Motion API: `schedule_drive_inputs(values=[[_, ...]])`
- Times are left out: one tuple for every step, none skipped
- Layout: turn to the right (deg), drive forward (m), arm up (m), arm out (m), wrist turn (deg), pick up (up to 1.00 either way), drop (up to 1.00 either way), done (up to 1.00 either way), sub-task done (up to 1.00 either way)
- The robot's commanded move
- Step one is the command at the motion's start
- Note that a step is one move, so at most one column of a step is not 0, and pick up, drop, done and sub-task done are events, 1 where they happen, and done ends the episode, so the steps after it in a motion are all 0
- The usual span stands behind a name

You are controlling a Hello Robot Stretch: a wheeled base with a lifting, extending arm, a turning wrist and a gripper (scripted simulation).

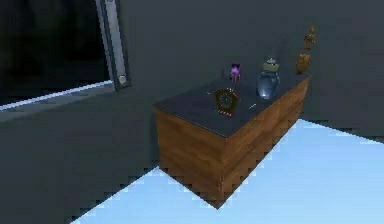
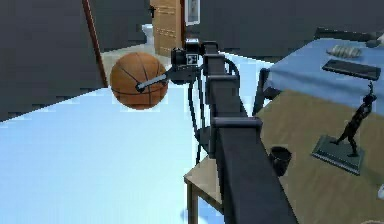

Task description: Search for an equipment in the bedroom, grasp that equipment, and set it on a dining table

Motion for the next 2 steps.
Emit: schedule_drive_inputs(values=[[36.0, 0.00, 0.00, 0.00, 0.0, 0.00, 0.00, 0.00, 0.00], [0.0, 0.00, 0.00, 0.04, 0.0, 0.00, 0.00, 0.00, 0.00]])
